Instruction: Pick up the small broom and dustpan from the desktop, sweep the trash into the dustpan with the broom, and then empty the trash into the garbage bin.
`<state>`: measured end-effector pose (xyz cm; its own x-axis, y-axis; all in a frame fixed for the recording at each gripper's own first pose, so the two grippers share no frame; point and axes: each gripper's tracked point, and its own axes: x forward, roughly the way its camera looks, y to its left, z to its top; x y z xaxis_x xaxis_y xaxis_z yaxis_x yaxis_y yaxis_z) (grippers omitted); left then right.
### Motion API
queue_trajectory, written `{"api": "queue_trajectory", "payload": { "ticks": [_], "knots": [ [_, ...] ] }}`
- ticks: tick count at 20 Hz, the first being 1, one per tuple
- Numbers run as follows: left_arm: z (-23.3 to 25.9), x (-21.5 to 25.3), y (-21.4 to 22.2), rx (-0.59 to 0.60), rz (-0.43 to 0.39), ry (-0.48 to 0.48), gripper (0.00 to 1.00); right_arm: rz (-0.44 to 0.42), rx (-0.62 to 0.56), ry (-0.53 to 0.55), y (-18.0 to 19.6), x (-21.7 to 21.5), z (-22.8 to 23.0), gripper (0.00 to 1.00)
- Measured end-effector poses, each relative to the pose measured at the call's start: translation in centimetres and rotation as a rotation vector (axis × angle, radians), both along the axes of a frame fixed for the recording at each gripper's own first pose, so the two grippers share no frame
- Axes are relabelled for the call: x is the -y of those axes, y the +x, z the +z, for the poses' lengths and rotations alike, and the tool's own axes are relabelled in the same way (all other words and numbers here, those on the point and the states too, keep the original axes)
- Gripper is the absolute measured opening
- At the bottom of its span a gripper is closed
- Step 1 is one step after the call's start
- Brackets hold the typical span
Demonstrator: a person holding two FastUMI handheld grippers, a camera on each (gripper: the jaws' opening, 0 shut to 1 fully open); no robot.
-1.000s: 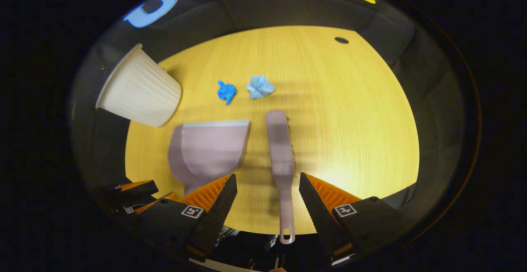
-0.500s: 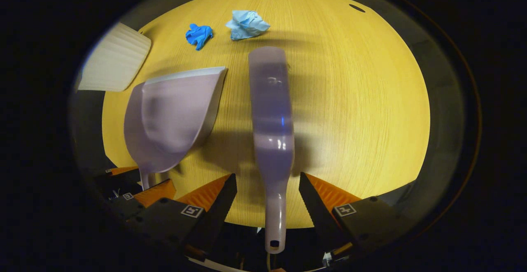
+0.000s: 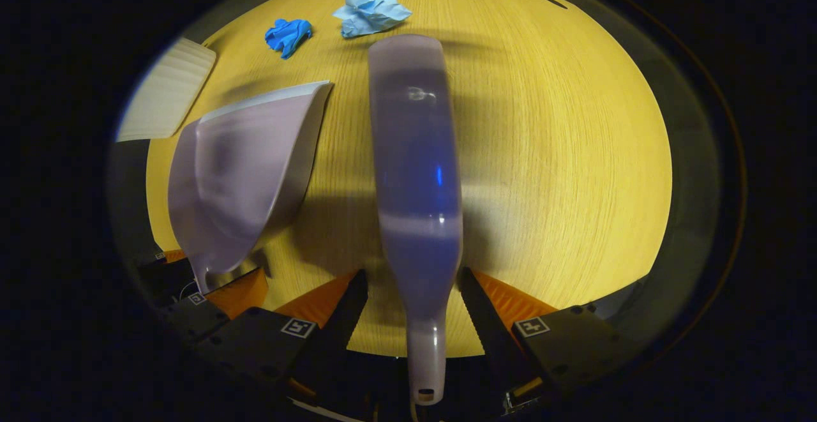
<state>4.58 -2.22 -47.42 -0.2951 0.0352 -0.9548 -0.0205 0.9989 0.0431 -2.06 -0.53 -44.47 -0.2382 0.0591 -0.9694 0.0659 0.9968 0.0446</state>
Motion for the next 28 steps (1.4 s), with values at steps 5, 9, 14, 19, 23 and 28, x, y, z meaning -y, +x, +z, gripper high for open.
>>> {"api": "queue_trajectory", "payload": {
  "ticks": [5,9,14,19,23,28],
  "knots": [
    [-0.6,0.0,0.4,0.002,0.001,0.011,0.71,0.013,-0.015,-0.011,-0.1,0.4,-0.1,0.86],
    [-0.7,0.4,0.8,-0.001,-0.027,0.014,0.65,0.035,-0.001,-0.018,0.4,0.7,-0.1,0.78],
    [-0.8,0.9,0.8,0.005,-0.014,0.017,0.37,0.026,-0.008,-0.013,0.4,0.6,-0.3,0.36],
    [-0.7,0.7,0.5,-0.014,-0.054,0.002,0.30,0.022,-0.006,0.007,0.7,0.3,0.0,0.30],
    [-0.7,0.7,0.5,-0.005,-0.089,-0.013,0.29,0.008,0.000,0.002,0.8,0.3,-0.1,0.28],
    [-0.2,0.3,0.1,-0.014,-0.134,-0.064,0.25,0.020,0.019,0.044,1.0,-0.2,0.1,0.20]
  ]
}}
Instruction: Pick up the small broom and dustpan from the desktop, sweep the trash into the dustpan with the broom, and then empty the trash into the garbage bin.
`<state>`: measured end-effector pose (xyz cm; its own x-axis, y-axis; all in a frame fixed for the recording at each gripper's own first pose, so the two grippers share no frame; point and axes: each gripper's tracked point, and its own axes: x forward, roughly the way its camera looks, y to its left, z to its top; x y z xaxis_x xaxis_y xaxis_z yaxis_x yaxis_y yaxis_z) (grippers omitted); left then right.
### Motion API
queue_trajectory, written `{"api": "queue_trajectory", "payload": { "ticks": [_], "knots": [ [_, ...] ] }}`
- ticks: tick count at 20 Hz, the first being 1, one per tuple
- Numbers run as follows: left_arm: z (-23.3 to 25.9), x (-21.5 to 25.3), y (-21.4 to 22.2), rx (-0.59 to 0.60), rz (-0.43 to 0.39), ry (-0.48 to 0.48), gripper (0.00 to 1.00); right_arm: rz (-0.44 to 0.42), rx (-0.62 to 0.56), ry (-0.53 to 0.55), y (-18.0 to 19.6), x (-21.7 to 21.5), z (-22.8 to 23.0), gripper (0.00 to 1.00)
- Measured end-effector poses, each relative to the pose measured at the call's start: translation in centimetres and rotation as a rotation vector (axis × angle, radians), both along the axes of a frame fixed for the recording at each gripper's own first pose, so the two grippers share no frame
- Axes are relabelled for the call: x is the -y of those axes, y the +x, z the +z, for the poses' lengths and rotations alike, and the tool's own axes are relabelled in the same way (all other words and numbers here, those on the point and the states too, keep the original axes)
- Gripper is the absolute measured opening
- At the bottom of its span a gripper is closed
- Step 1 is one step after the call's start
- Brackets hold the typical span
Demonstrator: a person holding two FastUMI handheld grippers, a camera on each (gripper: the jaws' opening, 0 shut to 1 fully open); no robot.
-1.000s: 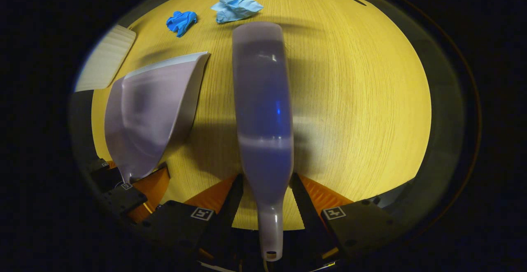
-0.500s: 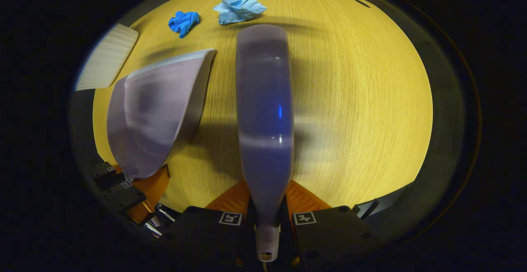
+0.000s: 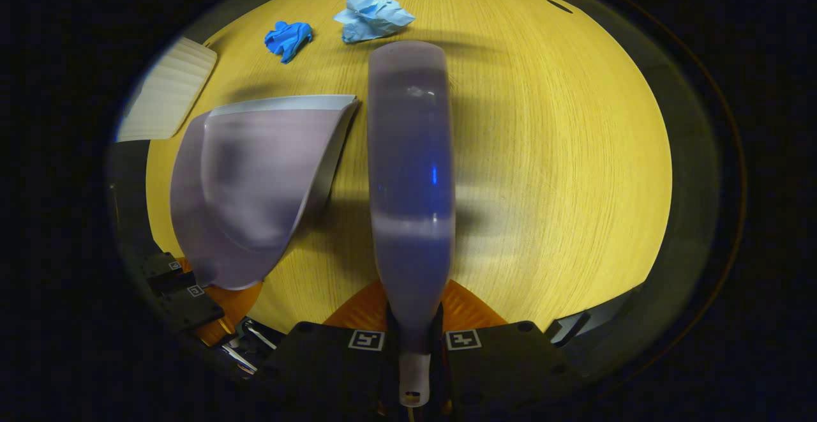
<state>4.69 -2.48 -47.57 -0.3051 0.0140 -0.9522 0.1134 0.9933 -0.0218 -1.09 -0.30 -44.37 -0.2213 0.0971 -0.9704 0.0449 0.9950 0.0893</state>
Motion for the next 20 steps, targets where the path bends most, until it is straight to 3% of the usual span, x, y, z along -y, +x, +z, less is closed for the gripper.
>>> {"api": "queue_trajectory", "payload": {
  "ticks": [6,11,15,17,18,20],
  "knots": [
    [1.0,-0.7,0.2,0.005,-0.025,-0.004,0.27,-0.005,0.033,0.064,1.0,0.0,1.6,0.18],
    [1.7,-2.7,0.5,0.002,-0.084,0.025,0.27,0.052,0.107,-0.019,5.8,5.7,2.2,0.18],
    [1.9,-4.1,1.2,0.009,-0.139,0.047,0.24,0.229,0.188,-0.120,14.3,10.1,1.4,0.17],
    [1.9,-4.9,1.5,0.005,-0.172,0.058,0.27,0.434,0.230,-0.185,19.1,12.0,-0.1,0.17],
    [1.9,-5.2,1.5,0.003,-0.195,0.058,0.27,0.482,0.214,-0.173,20.5,12.4,-0.1,0.17],
    [1.9,-5.8,1.6,-0.009,-0.243,0.066,0.27,0.500,0.192,-0.116,22.6,10.6,-0.5,0.17]
  ]
}}
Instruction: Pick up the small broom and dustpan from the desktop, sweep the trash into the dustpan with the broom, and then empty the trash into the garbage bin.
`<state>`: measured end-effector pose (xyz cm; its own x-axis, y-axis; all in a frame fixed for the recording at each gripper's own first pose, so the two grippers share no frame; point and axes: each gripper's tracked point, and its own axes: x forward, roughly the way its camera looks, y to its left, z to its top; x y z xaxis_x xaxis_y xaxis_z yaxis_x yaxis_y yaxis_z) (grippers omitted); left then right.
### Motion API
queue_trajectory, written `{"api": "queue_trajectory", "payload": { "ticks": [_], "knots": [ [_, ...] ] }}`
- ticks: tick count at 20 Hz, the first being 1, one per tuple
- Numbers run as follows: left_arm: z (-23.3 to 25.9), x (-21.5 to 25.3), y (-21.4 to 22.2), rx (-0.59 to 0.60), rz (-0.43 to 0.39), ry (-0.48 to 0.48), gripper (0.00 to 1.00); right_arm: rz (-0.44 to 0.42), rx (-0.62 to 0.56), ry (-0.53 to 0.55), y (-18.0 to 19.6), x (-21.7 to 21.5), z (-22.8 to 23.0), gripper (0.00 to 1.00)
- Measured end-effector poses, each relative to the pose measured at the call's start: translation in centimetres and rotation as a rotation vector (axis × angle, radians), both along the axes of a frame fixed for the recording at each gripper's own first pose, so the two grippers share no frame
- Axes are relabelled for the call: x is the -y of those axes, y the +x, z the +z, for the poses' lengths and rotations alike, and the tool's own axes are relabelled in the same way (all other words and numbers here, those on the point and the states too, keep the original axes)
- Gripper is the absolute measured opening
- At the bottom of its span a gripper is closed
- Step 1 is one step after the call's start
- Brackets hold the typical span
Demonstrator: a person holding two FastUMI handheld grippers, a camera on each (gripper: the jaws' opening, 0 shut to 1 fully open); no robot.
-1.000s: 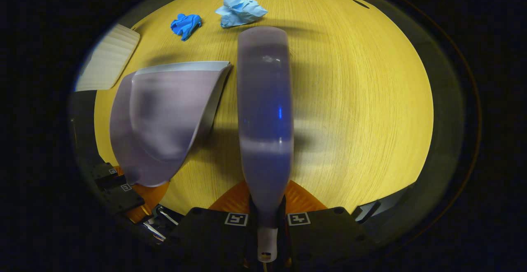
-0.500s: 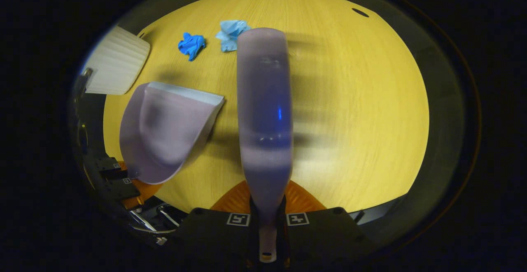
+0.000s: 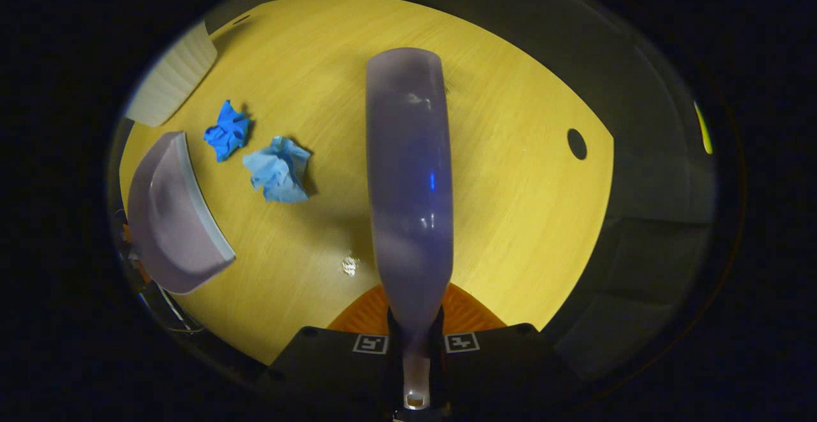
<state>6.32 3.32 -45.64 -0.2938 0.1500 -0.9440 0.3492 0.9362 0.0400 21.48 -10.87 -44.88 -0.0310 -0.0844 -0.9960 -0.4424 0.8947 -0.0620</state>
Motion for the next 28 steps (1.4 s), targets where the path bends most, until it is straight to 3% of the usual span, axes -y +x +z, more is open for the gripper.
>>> {"api": "queue_trajectory", "payload": {
  "ticks": [6,12,14,17,21,23,25,26,28],
  "knots": [
    [0.1,-0.7,1.2,0.014,-0.071,0.024,0.24,0.162,-0.042,0.009,4.4,-4.0,-2.2,0.17],
    [-0.6,-0.5,0.9,0.013,-0.050,-0.008,0.22,0.380,-0.167,0.012,1.3,-7.0,-3.3,0.17],
    [-0.6,-0.7,0.9,0.018,-0.054,-0.014,0.24,0.402,-0.226,0.069,-0.4,-9.1,-2.9,0.17],
    [-0.8,-0.9,1.0,0.041,-0.071,-0.020,0.26,0.520,-0.263,0.098,-2.1,-9.9,-2.6,0.17],
    [-0.9,-1.4,0.9,0.059,-0.088,-0.039,0.26,0.500,-0.421,0.263,-6.1,-9.8,-2.5,0.17],
    [-1.1,-1.9,0.6,0.073,-0.110,-0.036,0.24,0.405,-0.577,0.419,-9.2,-10.0,-0.7,0.17],
    [-1.4,-2.2,0.6,0.095,-0.147,-0.045,0.24,0.355,-0.658,0.496,-10.2,-9.5,0.0,0.17],
    [-1.3,-2.1,0.9,0.103,-0.149,-0.041,0.24,0.342,-0.678,0.524,-9.3,-11.3,0.2,0.17],
    [-1.3,-1.9,1.1,0.120,-0.133,-0.059,0.24,0.323,-0.640,0.532,-8.9,-9.8,-0.4,0.17]
  ]
}}
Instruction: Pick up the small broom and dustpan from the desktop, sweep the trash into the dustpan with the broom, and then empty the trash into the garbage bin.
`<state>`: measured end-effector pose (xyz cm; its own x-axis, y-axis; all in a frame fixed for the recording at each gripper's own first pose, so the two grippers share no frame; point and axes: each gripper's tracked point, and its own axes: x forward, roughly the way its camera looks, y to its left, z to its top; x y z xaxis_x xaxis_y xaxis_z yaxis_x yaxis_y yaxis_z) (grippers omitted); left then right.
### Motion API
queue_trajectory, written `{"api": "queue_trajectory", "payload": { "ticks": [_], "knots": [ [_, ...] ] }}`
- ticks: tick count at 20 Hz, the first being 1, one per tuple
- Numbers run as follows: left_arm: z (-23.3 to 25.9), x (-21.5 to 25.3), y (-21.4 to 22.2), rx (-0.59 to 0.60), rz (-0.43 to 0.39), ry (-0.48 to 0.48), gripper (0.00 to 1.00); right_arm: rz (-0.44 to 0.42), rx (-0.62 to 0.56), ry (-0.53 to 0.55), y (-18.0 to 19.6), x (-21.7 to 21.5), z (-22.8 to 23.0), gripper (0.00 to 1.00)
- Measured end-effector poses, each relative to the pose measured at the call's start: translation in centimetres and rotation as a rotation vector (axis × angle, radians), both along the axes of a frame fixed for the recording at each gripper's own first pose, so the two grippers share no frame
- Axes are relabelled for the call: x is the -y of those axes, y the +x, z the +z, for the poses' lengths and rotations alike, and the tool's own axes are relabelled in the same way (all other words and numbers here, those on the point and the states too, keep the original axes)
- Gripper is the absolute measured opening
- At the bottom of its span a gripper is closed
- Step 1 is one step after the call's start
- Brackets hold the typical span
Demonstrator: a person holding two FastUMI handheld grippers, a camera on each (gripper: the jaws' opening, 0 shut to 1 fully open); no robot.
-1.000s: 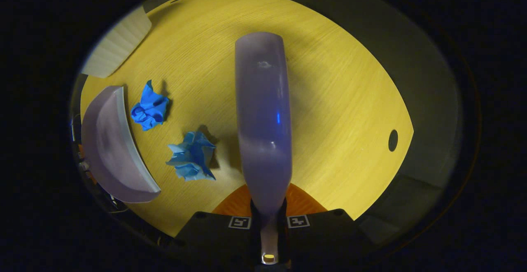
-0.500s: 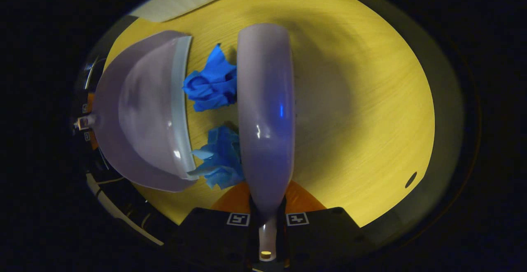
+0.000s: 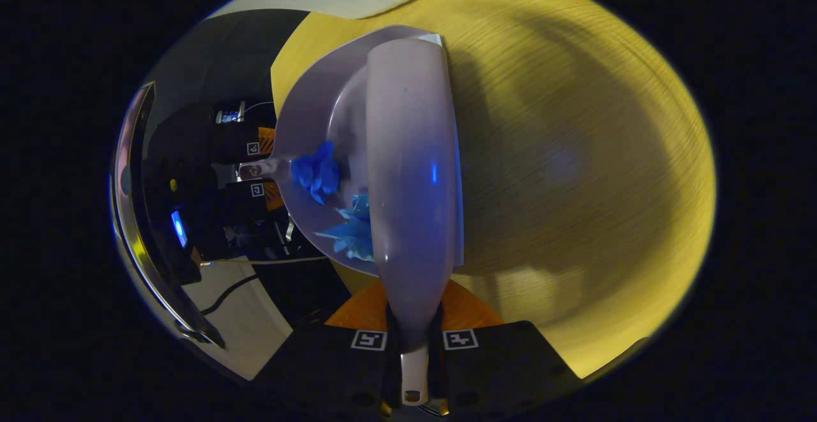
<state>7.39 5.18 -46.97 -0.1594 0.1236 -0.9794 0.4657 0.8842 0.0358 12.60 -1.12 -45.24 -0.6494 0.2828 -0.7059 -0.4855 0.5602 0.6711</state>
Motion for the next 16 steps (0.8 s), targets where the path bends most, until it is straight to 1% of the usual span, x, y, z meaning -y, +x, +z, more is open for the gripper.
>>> {"api": "queue_trajectory", "payload": {
  "ticks": [2,4,6,8,9,10,12,13,15,16],
  "knots": [
    [0.1,0.1,0.2,0.027,0.012,-0.005,0.24,-0.069,0.041,0.033,2.3,0.3,0.4,0.17],
    [-0.5,-0.1,0.4,0.080,-0.007,0.003,0.24,-0.186,0.093,0.090,4.2,0.7,1.6,0.17],
    [-1.0,-0.4,0.7,0.139,-0.032,0.014,0.24,-0.391,0.165,0.145,7.1,2.7,2.7,0.17],
    [-1.2,-0.8,1.3,0.201,-0.082,0.022,0.24,-0.547,0.215,0.179,9.6,5.0,3.4,0.16],
    [-1.3,-0.9,2.0,0.243,-0.119,0.032,0.24,-0.617,0.265,0.200,10.7,6.2,3.3,0.16],
    [-1.2,-1.1,2.7,0.278,-0.160,0.046,0.24,-0.688,0.302,0.234,11.3,6.8,3.0,0.17],
    [-0.7,-1.7,4.1,0.372,-0.235,0.075,0.22,-0.857,0.343,0.303,11.3,7.7,2.5,0.16],
    [-0.5,-1.9,4.2,0.421,-0.262,0.093,0.24,-0.927,0.374,0.329,11.3,9.0,2.4,0.16],
    [-0.8,-2.5,4.3,0.502,-0.310,0.142,0.24,-1.038,0.392,0.341,10.7,10.5,0.7,0.16],
    [-1.0,-2.6,4.6,0.535,-0.332,0.172,0.24,-1.074,0.395,0.343,10.0,11.0,-0.8,0.16]
  ]
}}
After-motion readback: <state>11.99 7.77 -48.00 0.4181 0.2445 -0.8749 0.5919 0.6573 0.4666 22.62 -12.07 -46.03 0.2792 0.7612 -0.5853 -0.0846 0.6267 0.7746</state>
